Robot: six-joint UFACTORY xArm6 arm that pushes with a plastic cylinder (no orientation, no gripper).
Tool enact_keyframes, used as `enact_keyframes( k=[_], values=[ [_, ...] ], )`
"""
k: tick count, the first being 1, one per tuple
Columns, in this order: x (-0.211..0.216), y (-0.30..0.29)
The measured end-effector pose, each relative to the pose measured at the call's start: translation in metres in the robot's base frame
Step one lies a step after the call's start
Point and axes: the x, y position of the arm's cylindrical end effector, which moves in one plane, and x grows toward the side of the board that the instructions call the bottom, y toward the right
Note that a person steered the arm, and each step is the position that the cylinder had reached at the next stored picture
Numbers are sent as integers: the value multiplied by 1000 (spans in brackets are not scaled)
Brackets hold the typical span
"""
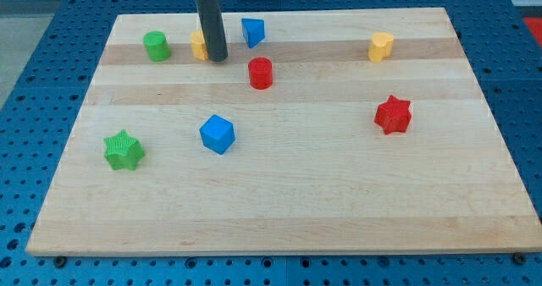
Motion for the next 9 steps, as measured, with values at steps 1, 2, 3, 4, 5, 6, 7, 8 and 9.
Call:
enact_keyframes(
  k=[1,2,3,4,5,6,7,8,9],
  values=[
    [0,-2],
    [-4,-13],
    [-14,-24],
    [-31,-26],
    [-49,-26],
    [-49,-26],
    [-55,-26],
    [-61,-26],
    [-61,-26]
  ],
)
